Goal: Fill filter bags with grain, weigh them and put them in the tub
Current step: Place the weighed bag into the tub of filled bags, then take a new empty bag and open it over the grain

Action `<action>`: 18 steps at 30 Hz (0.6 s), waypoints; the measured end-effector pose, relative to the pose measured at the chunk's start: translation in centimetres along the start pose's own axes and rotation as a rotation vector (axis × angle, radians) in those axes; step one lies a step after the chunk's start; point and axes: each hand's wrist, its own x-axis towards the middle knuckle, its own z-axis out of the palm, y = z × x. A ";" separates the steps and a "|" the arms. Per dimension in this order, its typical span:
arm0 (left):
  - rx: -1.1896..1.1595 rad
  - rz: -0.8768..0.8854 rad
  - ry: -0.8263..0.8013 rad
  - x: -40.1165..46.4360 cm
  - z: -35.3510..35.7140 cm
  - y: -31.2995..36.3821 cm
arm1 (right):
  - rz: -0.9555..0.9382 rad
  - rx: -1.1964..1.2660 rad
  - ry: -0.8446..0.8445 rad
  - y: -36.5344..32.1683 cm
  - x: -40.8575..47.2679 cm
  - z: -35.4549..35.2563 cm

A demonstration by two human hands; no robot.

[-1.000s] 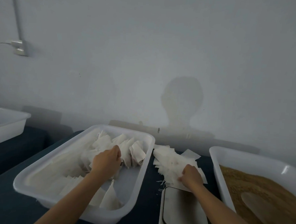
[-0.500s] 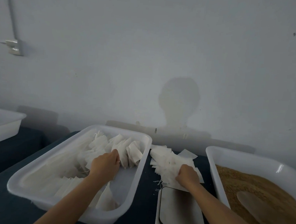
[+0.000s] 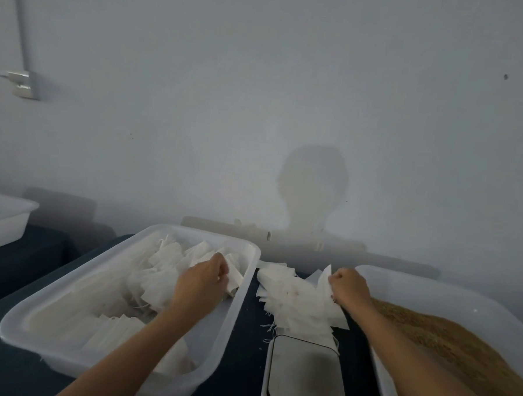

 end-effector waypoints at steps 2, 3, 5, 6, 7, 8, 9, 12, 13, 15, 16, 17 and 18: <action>-0.127 0.063 -0.036 0.1 0.5 3.5 | -0.018 0.130 0.026 0.2 -0.2 -2.8; -0.198 0.097 -0.065 0.1 1.0 5.5 | -0.034 0.181 0.028 0.5 -0.4 -4.2; -0.343 0.161 -0.128 -0.2 2.1 9.7 | -0.066 0.217 0.007 1.4 -1.5 -6.9; -0.408 0.189 -0.157 -0.5 3.0 11.9 | -0.085 0.212 -0.010 2.0 -2.1 -8.2; -0.470 0.211 -0.183 -0.8 3.9 13.9 | -0.106 0.203 -0.024 2.7 -2.7 -9.3; -0.534 0.224 -0.209 -1.3 4.9 15.9 | -0.121 0.189 -0.032 3.5 -3.5 -10.3; -0.601 0.232 -0.236 -1.7 5.8 17.8 | -0.131 0.177 -0.033 4.4 -4.2 -11.1; -0.800 0.211 -0.390 -3.3 8.6 22.9 | -0.140 0.228 -0.016 7.6 -5.8 -13.1; -0.848 0.185 -0.450 -3.8 9.3 24.4 | -0.124 0.255 -0.019 8.8 -6.2 -13.7; -0.914 0.136 -0.542 -4.4 10.5 26.8 | -0.097 0.307 -0.027 11.0 -6.9 -14.6; -0.941 0.127 -0.577 -4.7 11.0 27.7 | -0.088 0.333 -0.028 12.0 -7.1 -14.9; -0.960 0.136 -0.610 -4.9 11.4 28.5 | -0.071 0.363 -0.033 12.9 -7.3 -15.2; -0.960 0.158 -0.631 -5.2 11.7 29.0 | -0.050 0.393 -0.045 13.8 -7.5 -15.4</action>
